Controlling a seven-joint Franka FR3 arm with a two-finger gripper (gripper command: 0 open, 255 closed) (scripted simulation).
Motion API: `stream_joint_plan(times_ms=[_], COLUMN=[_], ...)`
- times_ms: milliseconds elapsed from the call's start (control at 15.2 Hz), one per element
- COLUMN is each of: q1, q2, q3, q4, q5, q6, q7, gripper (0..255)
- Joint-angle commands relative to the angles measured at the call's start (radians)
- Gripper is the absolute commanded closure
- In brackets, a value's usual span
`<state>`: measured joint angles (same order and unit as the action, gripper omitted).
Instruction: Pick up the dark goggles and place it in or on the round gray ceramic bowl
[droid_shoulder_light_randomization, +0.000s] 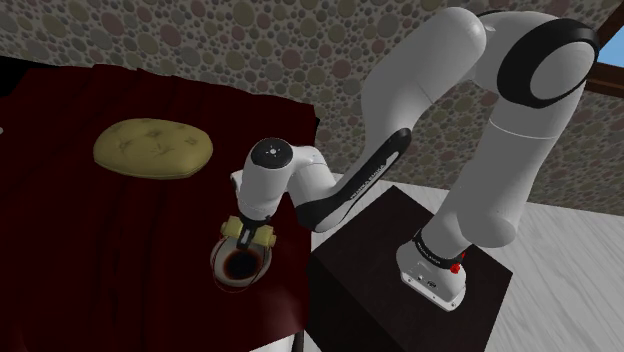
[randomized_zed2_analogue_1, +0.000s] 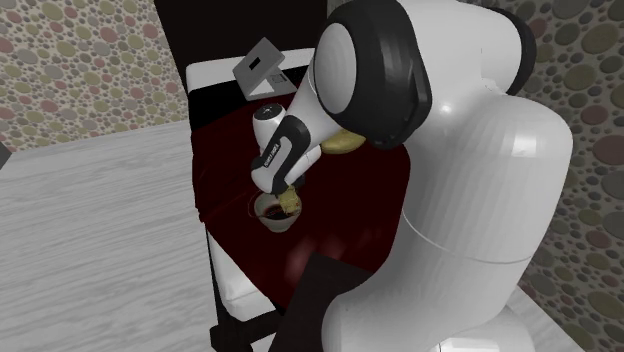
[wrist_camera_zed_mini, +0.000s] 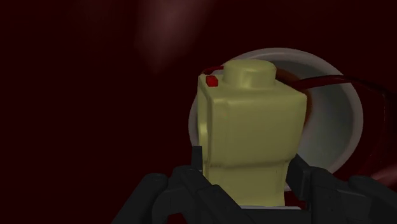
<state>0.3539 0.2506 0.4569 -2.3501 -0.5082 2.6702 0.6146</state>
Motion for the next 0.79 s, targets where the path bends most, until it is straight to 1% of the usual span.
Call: stream_joint_plan(times_ms=[0,66,396,528,660,726], q1=[0.002,0.004,0.002,-0.026,-0.043,-0.041], q2=[0.007,0.010,0.007,-0.066,-0.131,-0.131], q3=[0.001,0.000,0.001,0.046,0.078,0.076], q4=[-0.002,0.002,-0.002,-0.018,-0.026,-0.026], q5=[0.000,-0.001,0.000,0.088,0.168,0.169], q6=[0.000,-0.002,0.000,-0.043,-0.085,-0.085], q7=[0.001,0.002,0.001,-0.061,-0.118,-0.118], gripper=[255,0,0,0,0,0])
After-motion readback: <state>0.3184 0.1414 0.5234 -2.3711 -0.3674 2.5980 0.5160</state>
